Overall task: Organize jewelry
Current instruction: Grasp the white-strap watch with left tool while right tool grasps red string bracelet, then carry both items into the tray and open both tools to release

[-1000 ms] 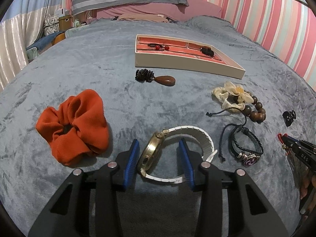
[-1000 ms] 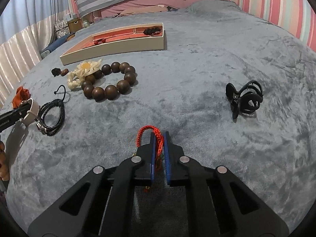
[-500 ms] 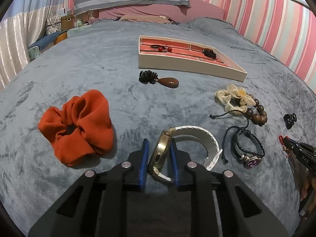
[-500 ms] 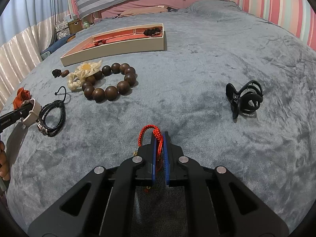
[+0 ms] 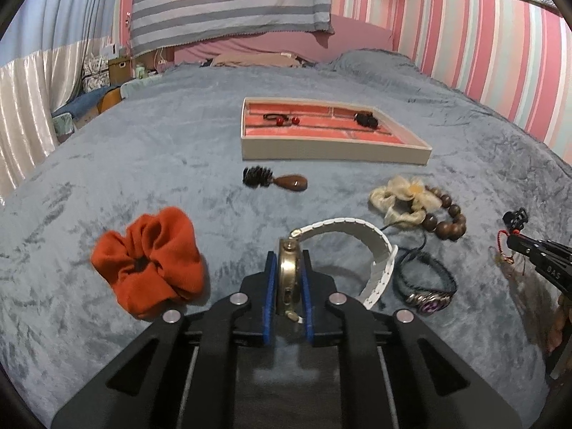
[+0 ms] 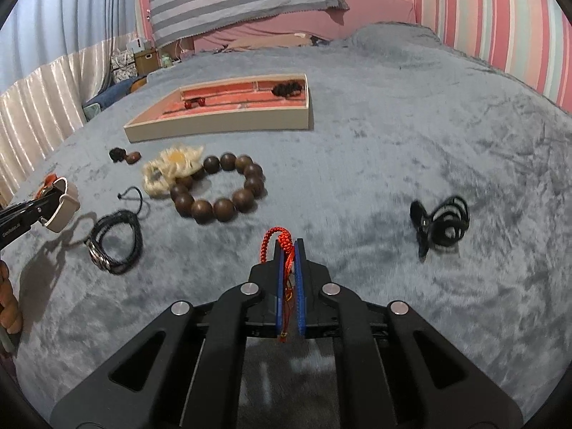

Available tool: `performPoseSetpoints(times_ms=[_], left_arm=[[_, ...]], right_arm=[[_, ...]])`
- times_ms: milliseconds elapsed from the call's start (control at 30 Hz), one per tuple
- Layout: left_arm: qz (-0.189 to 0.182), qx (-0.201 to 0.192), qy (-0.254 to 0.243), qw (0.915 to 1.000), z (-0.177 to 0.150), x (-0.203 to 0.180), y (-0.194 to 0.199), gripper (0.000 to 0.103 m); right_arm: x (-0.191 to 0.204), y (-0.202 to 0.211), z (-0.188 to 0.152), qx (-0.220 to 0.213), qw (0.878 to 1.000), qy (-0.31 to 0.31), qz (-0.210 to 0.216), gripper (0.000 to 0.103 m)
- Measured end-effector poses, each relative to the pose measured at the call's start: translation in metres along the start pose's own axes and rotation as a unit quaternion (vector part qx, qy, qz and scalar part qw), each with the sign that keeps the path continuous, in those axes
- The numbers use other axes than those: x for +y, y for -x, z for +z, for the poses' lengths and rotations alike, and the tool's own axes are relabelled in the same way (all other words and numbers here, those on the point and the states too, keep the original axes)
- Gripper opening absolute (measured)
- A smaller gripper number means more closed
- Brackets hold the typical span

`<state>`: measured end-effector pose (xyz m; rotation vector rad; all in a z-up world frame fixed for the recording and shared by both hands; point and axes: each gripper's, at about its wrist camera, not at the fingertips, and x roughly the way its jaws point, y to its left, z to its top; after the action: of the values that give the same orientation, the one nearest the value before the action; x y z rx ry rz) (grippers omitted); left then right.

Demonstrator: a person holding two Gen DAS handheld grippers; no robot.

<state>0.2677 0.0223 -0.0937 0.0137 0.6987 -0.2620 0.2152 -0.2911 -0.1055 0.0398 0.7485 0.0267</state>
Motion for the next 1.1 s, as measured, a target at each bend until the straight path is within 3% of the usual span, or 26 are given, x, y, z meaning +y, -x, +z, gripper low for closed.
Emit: performPoseSetpoints(times_ms=[333,633,900,1100], left_arm=[[-0.001,-0.030,0.003,0.9995,0.050,-0.010,0.007,0.013],[0.004,-0.045,0.003,0.9990,0.109,-0.022,-0.015,0.013],[0.010,-0.060,0.018,0.9980,0.161,-0.027,-0.062,0.013],[0.017,-0.042,0.020,0.9988,0.187,-0.031,-0.120,0.013]], right_arm=[[-0.001,0.006,0.041,-0.032,0.999,-0.004,0.006,0.006],[0.004,-0.011,0.112,-0.074,0.997,-0.003,0.015,0.006],[0.011,-0.064,0.176,-0.084,0.996,-0.005,0.021,0.006],[0.013,-0.126,0.208,-0.067,0.997,-0.012,0.021,0.006]])
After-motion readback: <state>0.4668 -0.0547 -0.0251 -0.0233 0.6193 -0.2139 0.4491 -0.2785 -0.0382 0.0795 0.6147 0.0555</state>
